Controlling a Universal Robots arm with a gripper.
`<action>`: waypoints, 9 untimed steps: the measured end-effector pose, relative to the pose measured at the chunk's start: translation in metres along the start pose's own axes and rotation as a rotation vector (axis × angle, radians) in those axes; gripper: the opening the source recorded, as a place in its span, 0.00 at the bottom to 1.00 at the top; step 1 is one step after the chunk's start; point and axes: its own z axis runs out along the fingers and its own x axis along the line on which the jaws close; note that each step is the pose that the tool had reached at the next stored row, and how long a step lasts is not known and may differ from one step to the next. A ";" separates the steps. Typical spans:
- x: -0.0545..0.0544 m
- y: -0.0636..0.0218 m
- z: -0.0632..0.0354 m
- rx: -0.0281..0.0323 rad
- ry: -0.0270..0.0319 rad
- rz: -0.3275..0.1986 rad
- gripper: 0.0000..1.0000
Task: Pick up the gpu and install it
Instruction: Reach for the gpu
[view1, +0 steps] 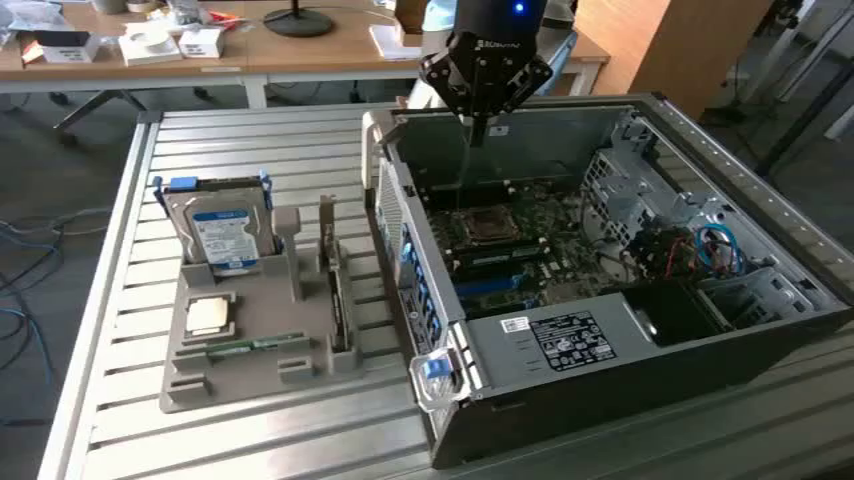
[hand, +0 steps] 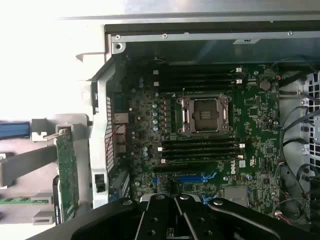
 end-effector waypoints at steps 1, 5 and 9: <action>0.000 0.0000 0.0000 0.0000 0.0000 0.000 0.11; 0.000 0.0000 0.0000 0.0000 0.0000 0.000 0.11; 0.000 0.0000 0.0000 0.0000 0.0000 0.000 0.11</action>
